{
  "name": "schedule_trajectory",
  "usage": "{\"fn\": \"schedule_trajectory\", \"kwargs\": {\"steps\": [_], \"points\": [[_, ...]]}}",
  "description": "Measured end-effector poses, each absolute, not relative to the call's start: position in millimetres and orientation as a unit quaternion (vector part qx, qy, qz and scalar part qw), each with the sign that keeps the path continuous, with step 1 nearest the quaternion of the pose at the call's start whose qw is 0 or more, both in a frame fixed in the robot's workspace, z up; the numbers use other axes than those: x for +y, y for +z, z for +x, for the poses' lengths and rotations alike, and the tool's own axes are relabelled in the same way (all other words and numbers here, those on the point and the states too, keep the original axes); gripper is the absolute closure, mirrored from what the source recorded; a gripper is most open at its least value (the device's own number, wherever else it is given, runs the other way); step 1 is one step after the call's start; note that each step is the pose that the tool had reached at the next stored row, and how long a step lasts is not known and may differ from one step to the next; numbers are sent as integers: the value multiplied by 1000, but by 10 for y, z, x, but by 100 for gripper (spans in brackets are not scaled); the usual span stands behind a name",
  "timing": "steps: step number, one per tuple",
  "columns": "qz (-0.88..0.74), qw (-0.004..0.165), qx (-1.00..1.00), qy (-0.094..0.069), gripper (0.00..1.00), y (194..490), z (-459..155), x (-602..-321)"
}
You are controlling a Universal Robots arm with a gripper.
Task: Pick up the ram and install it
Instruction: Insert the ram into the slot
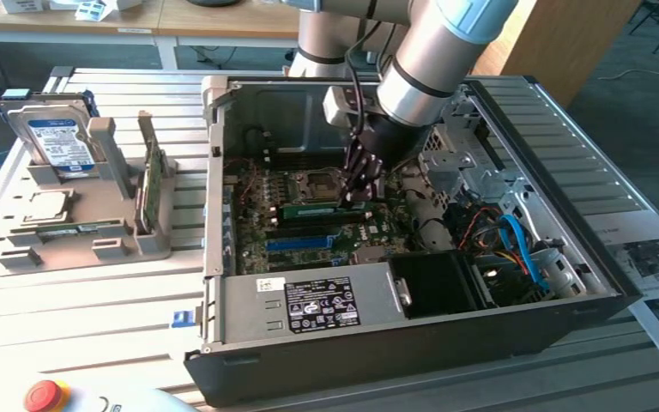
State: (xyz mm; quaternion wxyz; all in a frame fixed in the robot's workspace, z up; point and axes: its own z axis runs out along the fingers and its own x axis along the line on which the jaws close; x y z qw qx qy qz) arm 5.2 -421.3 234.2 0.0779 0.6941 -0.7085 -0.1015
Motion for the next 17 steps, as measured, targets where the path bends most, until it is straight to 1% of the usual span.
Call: {"fn": "schedule_trajectory", "kwargs": {"steps": [6,17], "points": [[693,84,-707,-111,88,2341,115,-4225],[693,84,-708,-111,88,2335,100,-4193]]}}
